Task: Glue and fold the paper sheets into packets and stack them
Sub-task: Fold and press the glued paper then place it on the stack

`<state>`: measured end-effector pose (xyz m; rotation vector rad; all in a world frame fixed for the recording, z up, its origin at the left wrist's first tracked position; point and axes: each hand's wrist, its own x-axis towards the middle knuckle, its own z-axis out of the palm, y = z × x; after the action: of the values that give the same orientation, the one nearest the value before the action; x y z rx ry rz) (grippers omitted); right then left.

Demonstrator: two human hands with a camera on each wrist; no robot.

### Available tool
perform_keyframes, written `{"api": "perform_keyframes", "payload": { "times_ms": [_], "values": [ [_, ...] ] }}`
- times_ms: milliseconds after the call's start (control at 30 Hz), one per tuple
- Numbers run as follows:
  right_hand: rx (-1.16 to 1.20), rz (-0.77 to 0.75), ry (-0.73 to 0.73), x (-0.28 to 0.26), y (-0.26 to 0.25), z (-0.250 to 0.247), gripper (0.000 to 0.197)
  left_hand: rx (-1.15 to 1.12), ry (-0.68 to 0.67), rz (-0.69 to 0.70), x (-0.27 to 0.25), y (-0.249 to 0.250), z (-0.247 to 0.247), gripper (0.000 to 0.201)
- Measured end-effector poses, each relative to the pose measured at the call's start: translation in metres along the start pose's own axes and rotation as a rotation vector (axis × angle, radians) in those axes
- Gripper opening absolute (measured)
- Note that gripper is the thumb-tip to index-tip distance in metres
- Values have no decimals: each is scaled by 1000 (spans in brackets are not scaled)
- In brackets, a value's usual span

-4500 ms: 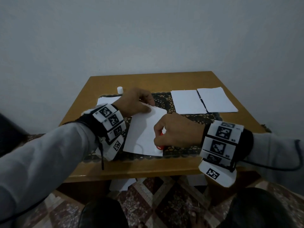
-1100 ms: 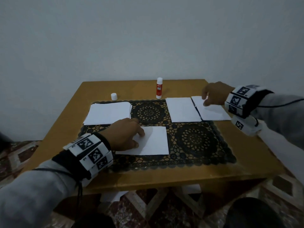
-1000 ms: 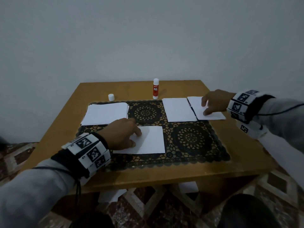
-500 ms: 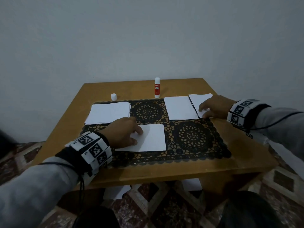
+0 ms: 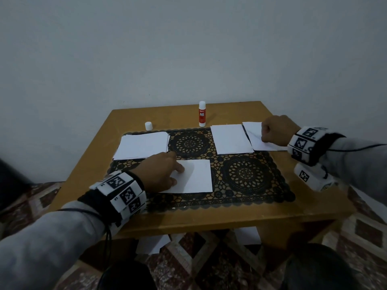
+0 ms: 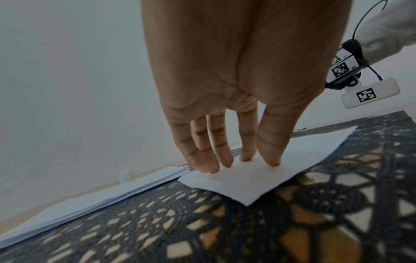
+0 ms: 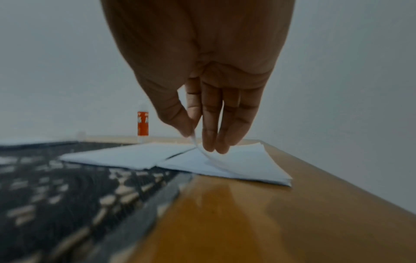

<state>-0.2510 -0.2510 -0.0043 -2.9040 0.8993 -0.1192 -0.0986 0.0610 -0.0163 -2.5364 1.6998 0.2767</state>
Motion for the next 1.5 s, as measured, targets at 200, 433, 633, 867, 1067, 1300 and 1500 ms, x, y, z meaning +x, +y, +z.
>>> {"api": "perform_keyframes", "payload": {
  "times_ms": [200,433,633,867,1067,1300,1500],
  "values": [
    [76,37,206,0,8,-19,25,-18,5,-15,-4,3,0,45],
    [257,-300,510,-28,-29,-54,9,-151,0,-43,-5,2,-3,43],
    [922,-311,140,-59,-93,-71,8,-682,210,-94,-8,-3,-28,42],
    [1230,-7,-113,-64,-121,-33,11,-1202,266,-252,-17,-15,-33,14],
    [1175,87,-487,-66,-118,-3,17,-880,256,-355,-19,-40,-19,34],
    [911,102,-571,-62,-124,14,12,-613,98,-378,-16,-51,-9,31],
    [723,69,-556,-56,-128,20,20,-513,11,-375,-10,-50,-2,40]
  ]
}}
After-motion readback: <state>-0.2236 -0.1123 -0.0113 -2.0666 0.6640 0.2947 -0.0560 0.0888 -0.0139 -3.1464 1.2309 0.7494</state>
